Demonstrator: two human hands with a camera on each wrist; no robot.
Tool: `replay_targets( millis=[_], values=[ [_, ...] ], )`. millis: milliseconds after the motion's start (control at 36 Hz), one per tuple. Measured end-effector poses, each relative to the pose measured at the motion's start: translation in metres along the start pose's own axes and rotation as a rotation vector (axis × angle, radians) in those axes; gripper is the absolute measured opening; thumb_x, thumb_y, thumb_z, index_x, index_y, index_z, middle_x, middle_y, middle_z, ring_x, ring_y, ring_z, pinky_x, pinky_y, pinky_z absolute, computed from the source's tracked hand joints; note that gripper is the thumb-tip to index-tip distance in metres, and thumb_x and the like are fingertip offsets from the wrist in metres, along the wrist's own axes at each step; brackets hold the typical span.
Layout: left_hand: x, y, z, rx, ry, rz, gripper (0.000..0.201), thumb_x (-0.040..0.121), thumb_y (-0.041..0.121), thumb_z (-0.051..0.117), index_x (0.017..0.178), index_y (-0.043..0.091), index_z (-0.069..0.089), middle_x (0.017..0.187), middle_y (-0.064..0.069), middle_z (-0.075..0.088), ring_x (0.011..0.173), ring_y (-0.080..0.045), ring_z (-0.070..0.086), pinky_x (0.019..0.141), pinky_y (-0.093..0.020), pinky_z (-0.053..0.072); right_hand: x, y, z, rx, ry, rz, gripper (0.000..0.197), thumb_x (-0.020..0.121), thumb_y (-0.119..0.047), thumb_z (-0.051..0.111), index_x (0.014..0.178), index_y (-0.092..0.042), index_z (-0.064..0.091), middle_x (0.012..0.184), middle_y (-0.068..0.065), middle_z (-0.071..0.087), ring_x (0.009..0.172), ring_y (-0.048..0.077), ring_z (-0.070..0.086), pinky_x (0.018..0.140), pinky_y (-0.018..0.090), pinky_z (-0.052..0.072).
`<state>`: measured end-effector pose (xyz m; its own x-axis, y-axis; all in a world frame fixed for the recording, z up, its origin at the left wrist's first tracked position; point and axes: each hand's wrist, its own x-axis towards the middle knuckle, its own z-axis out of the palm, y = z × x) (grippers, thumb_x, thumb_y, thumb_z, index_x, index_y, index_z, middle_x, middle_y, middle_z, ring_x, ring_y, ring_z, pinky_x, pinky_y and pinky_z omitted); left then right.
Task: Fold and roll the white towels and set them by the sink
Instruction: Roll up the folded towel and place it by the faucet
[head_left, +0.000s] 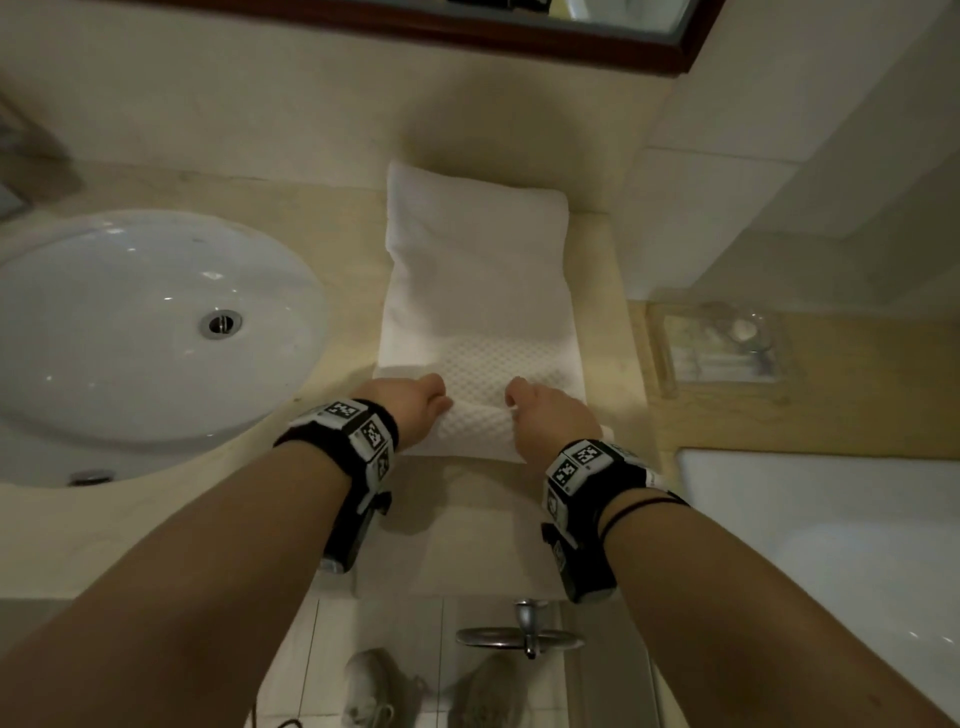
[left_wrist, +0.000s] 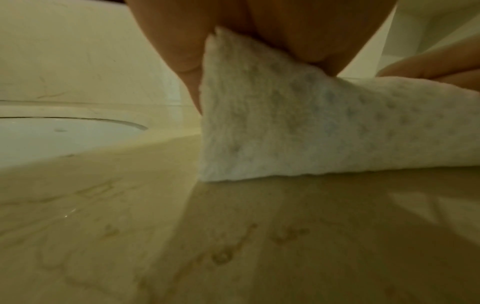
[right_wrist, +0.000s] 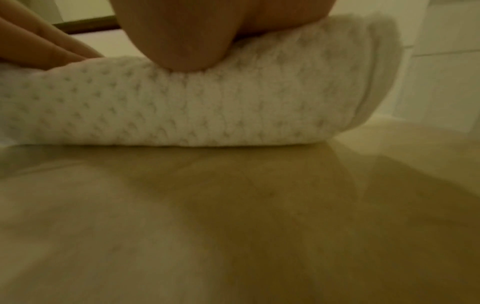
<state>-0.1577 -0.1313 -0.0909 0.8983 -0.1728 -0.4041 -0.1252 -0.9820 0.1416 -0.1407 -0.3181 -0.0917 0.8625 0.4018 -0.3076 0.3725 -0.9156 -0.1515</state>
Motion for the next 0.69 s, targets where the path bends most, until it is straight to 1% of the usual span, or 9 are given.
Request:
replay_targets(
  millis=[139, 222, 278, 361, 417, 472, 556, 639, 694],
  values=[
    [-0.003, 0.008, -0.002, 0.100, 0.262, 0.004, 0.028, 0.092, 0.035, 0.051, 0.115, 0.021, 0.057, 0.121, -0.004, 0.052, 0.112, -0.027, 0.049, 0.088, -0.037, 0.035, 0.013, -0.001, -0.003, -0.013, -0.013, 0.034, 0.022, 0.091, -0.009, 0.035, 0.112, -0.012, 0.042, 0.099, 0.011, 0.060, 0.073, 0.024, 0.046, 0.063, 0.033, 0.035],
    [-0.009, 0.019, -0.003, 0.142, 0.338, 0.164, 0.023, 0.075, 0.035, 0.058, 0.084, 0.016, 0.066, 0.086, -0.003, 0.064, 0.075, -0.026, 0.064, 0.066, -0.033, 0.047, 0.020, -0.001, -0.005, -0.040, -0.035, 0.061, 0.022, 0.091, -0.011, 0.036, 0.111, -0.014, 0.044, 0.097, 0.009, 0.062, 0.076, 0.026, 0.052, 0.065, 0.033, 0.038],
    [-0.010, 0.016, 0.007, 0.155, 0.249, 0.157, 0.040, 0.077, 0.051, 0.057, 0.097, 0.017, 0.062, 0.094, 0.001, 0.063, 0.085, -0.023, 0.062, 0.078, -0.033, 0.045, 0.025, -0.001, -0.005, -0.071, -0.025, 0.065, 0.022, 0.090, -0.012, 0.037, 0.110, -0.017, 0.046, 0.096, 0.007, 0.063, 0.076, 0.025, 0.053, 0.066, 0.032, 0.037],
    [-0.012, 0.013, 0.003, 0.212, 0.175, 0.162, 0.073, 0.047, 0.065, 0.075, 0.099, 0.021, 0.050, 0.089, 0.004, 0.064, 0.076, -0.017, 0.063, 0.077, -0.027, 0.041, 0.027, -0.001, -0.005, -0.135, 0.068, 0.036, 0.023, 0.090, -0.013, 0.038, 0.110, -0.017, 0.050, 0.102, 0.005, 0.062, 0.082, 0.024, 0.052, 0.073, 0.033, 0.037],
    [-0.007, 0.012, 0.001, 0.181, 0.098, 0.164, 0.064, 0.069, 0.056, 0.068, 0.116, 0.020, 0.044, 0.112, 0.000, 0.060, 0.100, -0.019, 0.059, 0.091, -0.029, 0.032, 0.026, -0.001, -0.002, -0.136, 0.142, -0.014, 0.026, 0.091, -0.015, 0.039, 0.116, -0.016, 0.048, 0.112, 0.006, 0.055, 0.100, 0.026, 0.050, 0.084, 0.036, 0.036],
    [0.001, 0.010, 0.002, 0.125, 0.055, 0.138, 0.056, 0.085, 0.052, 0.055, 0.130, 0.021, 0.039, 0.130, 0.000, 0.049, 0.120, -0.020, 0.047, 0.102, -0.030, 0.026, 0.021, -0.001, -0.002, -0.072, 0.283, -0.096, 0.026, 0.091, -0.025, 0.039, 0.110, -0.016, 0.055, 0.104, 0.006, 0.055, 0.095, 0.029, 0.053, 0.079, 0.038, 0.040],
    [0.005, 0.007, -0.001, 0.048, 0.054, 0.104, 0.053, 0.085, 0.052, 0.056, 0.128, 0.023, 0.043, 0.128, -0.002, 0.052, 0.119, -0.022, 0.046, 0.099, -0.030, 0.029, 0.006, 0.010, 0.005, -0.027, 0.433, -0.244, 0.029, 0.081, -0.039, 0.043, 0.087, -0.017, 0.062, 0.082, 0.005, 0.058, 0.071, 0.027, 0.056, 0.064, 0.031, 0.044],
    [0.007, 0.007, -0.005, 0.032, 0.060, 0.103, 0.052, 0.084, 0.051, 0.058, 0.124, 0.022, 0.046, 0.124, -0.004, 0.054, 0.116, -0.023, 0.045, 0.096, -0.030, 0.031, -0.007, 0.027, 0.012, -0.086, 0.344, -0.359, 0.055, 0.059, -0.053, 0.073, 0.101, -0.023, 0.052, 0.091, 0.003, 0.060, 0.080, 0.024, 0.057, 0.074, 0.029, 0.047],
    [0.007, 0.006, -0.006, 0.045, 0.086, 0.106, 0.053, 0.083, 0.052, 0.059, 0.125, 0.021, 0.046, 0.127, -0.004, 0.050, 0.118, -0.023, 0.043, 0.097, -0.029, 0.030, -0.008, 0.029, 0.011, -0.070, 0.228, -0.306, 0.075, 0.043, -0.043, 0.085, 0.107, -0.023, 0.053, 0.092, 0.003, 0.062, 0.078, 0.025, 0.062, 0.071, 0.028, 0.051]
  ],
)
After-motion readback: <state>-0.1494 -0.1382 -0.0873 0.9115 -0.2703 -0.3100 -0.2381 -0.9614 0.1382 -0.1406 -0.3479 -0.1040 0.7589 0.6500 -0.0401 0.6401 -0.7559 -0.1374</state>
